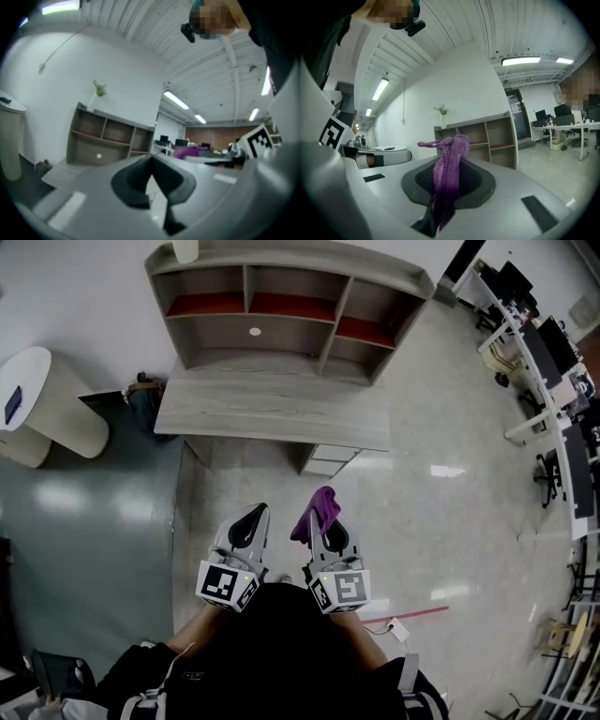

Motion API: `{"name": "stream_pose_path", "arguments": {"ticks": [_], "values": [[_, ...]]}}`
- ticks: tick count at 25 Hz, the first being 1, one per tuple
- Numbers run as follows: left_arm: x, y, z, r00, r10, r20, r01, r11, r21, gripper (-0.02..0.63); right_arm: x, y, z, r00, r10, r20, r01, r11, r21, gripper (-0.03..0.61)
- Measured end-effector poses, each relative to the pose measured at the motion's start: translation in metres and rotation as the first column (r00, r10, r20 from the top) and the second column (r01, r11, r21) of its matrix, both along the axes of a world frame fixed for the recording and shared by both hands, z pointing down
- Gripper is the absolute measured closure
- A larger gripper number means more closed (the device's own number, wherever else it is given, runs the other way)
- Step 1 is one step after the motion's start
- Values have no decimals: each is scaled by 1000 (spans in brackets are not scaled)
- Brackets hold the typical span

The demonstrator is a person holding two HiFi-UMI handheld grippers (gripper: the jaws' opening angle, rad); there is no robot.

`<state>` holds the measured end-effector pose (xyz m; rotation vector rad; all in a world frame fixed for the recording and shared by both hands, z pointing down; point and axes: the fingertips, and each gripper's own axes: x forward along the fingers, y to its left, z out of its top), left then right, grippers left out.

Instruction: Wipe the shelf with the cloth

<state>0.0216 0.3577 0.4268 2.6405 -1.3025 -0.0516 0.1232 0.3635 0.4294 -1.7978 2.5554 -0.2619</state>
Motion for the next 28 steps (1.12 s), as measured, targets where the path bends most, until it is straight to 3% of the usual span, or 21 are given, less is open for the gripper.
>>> {"name": "stream_pose_path", "arguments": {"ticks": [19,28], "values": [[-89,-164,0,998,51,-40,-52,999,-5,609,-82,-158,-7,997,71,-27,-71,997,-12,529],[-83,-206,5,997,59,-48,-60,998,-18,609,-79,-199,-7,996,76,-41,-77,997,-19,529]]}}
